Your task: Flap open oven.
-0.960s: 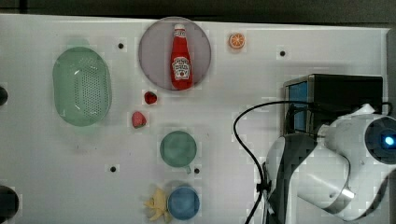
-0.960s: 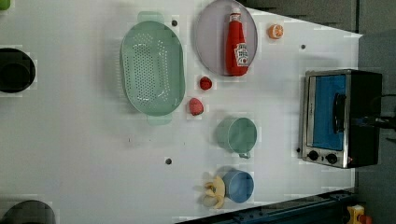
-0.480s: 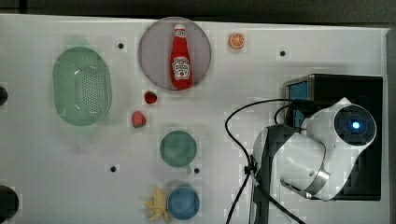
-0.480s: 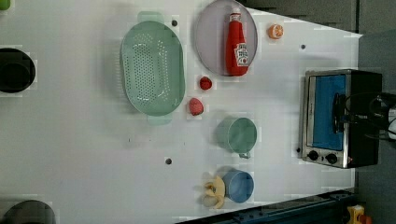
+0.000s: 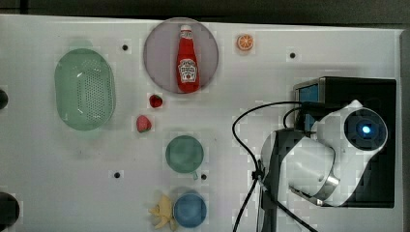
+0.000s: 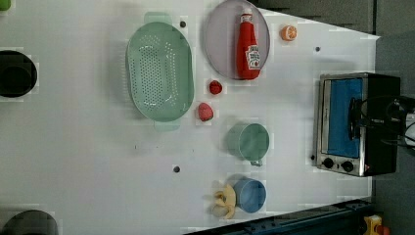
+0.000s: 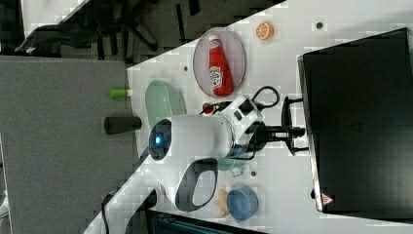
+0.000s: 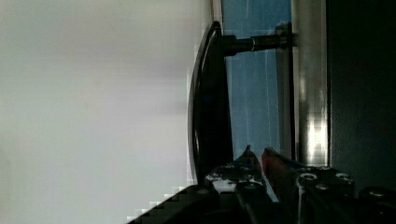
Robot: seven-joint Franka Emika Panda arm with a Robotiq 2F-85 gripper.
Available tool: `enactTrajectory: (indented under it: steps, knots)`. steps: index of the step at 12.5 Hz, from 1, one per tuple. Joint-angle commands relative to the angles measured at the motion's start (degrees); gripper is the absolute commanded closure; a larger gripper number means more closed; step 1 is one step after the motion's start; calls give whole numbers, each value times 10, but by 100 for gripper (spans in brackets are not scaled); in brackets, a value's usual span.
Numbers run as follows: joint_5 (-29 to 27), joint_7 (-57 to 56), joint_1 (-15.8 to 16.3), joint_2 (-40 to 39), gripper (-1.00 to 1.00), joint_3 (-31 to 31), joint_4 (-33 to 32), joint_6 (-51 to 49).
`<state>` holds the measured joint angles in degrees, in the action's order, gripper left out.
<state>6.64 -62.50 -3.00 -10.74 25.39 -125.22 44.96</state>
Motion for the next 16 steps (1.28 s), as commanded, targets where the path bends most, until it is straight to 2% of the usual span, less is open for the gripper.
enactTrajectory:
  steps: [1,8,13,16]
  knots:
    - [39,26,31,-5,65,-36,-10,2]
    - [232,296,70,-27,65,-88,-38,2]
    - [311,423,102,-84,65,-114,-34,2]
    - [384,521,131,-127,65,-116,-27,1]
